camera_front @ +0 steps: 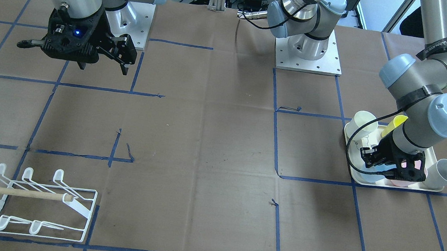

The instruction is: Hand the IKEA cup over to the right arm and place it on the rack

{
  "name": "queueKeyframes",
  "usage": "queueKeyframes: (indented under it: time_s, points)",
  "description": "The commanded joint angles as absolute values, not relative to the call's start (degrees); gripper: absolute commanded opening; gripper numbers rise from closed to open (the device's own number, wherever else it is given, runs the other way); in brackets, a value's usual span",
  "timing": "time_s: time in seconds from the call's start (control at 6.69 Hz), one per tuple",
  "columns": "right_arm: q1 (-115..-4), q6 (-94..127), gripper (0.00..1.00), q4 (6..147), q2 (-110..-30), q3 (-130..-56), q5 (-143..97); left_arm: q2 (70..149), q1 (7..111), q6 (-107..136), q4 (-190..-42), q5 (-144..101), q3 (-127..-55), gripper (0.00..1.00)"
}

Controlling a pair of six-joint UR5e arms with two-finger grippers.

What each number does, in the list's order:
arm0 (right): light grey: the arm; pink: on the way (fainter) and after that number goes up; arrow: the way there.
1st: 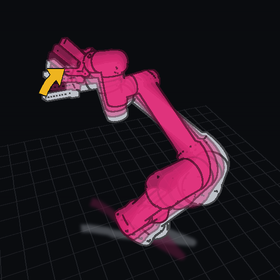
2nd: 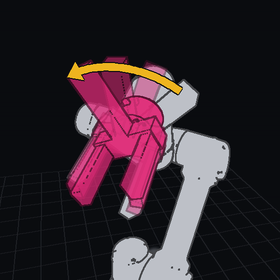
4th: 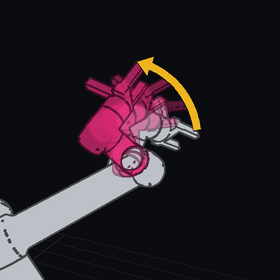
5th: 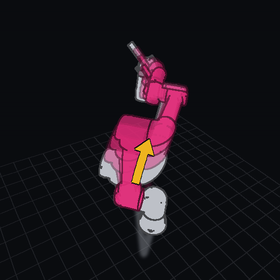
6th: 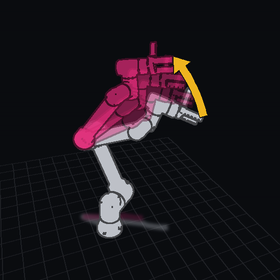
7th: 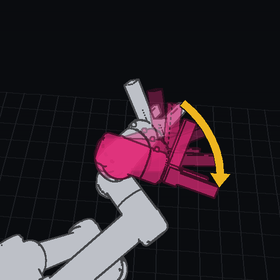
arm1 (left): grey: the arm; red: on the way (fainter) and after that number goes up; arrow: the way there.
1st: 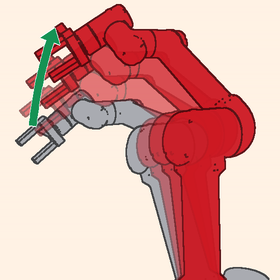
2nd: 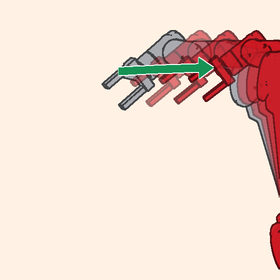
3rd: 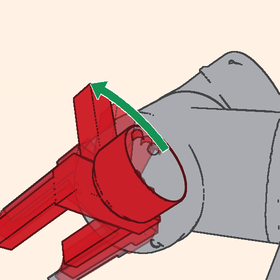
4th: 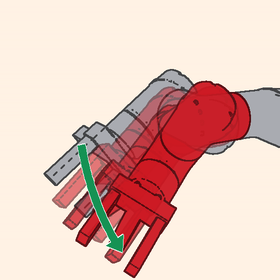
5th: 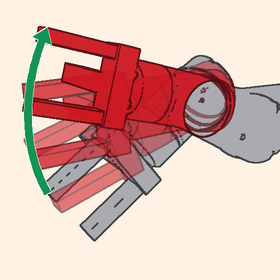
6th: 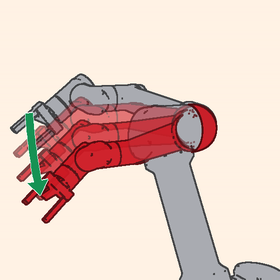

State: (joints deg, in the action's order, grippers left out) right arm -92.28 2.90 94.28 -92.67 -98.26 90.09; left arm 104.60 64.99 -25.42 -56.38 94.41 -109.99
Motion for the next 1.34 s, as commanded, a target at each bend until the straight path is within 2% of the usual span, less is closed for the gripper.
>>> queueKeyframes:
  time_s: [0.0, 0.3, 0.6, 0.75, 0.9, 1.2]
  points:
    - [-92.3, 3.0, 1.0, 95.3, -92.7, -98.3, 89.7, 101.9, 65.2, -25.8, -59.4, 94.3, -105.9, 0.0]
    - [-92.3, 3.0, 1.0, 109.8, -92.5, -101.4, 84.1, 99.3, 65.5, -26.0, -71.9, 94.3, -96.6, 0.0]
    - [-92.3, 6.0, 1.0, 130.5, -92.2, -109.6, 73.8, 101.9, 68.0, -25.6, -82.1, 89.0, -82.9, 0.0]
    - [-92.3, 12.8, 1.0, 142.4, -92.2, -114.6, 69.8, 102.5, 71.7, -25.5, -82.1, 85.7, -79.2, 0.0]
    - [-92.3, 20.6, 1.0, 152.1, -92.2, -118.0, 66.5, 102.3, 75.9, -25.2, -81.9, 80.9, -78.1, 0.0]
    - [-92.3, 41.2, 1.0, 161.1, -92.5, -119.9, 62.5, 100.6, 79.0, -25.8, -80.4, 64.4, -79.8, 0.0]
